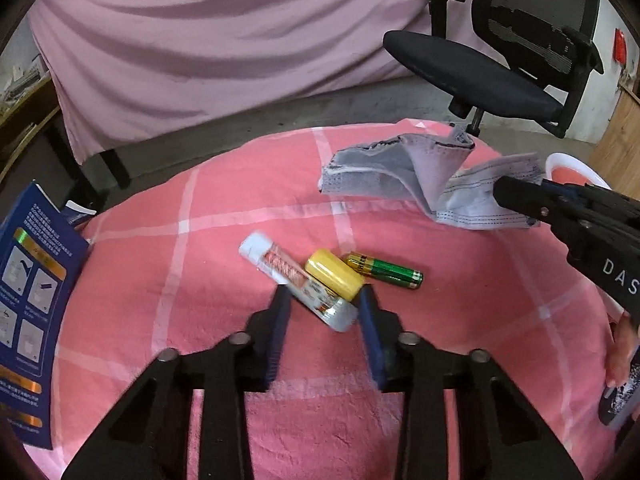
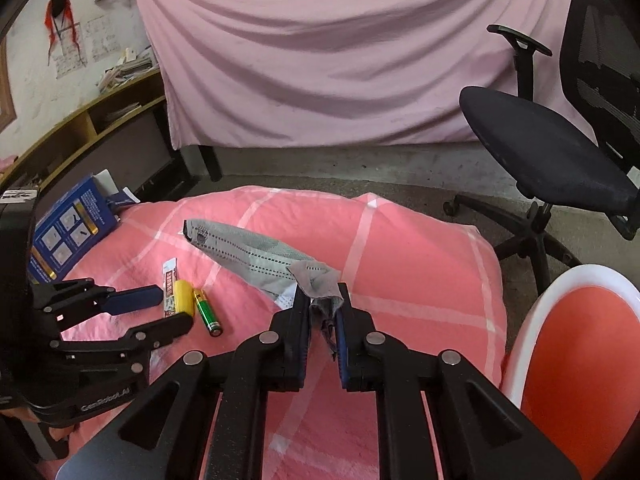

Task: Collect trash
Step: 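Grasp the grey face mask with the right gripper while the left gripper grasps the white ointment tube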

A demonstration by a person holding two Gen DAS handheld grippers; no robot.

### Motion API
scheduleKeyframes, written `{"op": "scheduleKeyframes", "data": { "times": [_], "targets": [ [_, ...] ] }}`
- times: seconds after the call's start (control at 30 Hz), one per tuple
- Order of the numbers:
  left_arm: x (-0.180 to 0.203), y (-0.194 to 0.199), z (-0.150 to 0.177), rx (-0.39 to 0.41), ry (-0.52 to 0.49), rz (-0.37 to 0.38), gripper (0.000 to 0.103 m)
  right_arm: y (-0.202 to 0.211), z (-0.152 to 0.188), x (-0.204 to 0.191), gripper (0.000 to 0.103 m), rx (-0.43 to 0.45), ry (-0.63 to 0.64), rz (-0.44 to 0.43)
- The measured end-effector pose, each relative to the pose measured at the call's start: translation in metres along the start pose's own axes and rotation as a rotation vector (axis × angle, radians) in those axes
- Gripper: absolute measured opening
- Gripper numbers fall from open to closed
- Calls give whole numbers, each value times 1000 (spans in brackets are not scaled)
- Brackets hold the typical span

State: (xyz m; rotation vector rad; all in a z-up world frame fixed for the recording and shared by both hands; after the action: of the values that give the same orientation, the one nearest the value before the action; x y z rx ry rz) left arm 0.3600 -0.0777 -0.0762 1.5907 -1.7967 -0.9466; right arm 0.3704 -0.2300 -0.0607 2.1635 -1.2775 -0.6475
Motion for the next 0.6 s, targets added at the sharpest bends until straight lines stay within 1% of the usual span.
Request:
{"op": "scheduleKeyframes", "data": {
  "times": [0.07,0.17,0.3,0.4,0.5,0.6],
  "targets": [
    [-2,-1,1,-2,2,-8,17,0,1,-1,10,-1,6,-1],
    [-3,0,4,-2,-6,-6,15,2,1,-3,10,2,10,-2],
    [-8,5,10,7,-5,0,14,4,3,-4,10,5,16,-5],
    [-11,11,14,17,12,19,13,6,4,-6,10,13,23,-11],
    [-16,18,18,38,38,49,12,11,5,-10,10,33,30,-19],
    [-19,28,20,63,60,60,12,20,7,-12,9,66,38,-19]
  ]
}}
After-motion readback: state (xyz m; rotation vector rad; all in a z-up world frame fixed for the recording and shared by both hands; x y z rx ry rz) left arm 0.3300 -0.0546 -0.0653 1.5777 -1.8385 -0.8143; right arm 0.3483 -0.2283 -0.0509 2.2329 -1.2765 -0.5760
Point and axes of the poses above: each gripper's, at about its wrist camera, not at the fingertips, and y roughly against the way its jaws point, x to its right, z to its underside, the point moved 3 cm from there along -y, roughly the way its jaws point, and after that the axes turned 2 degrees about x, right-handed, at the moved point
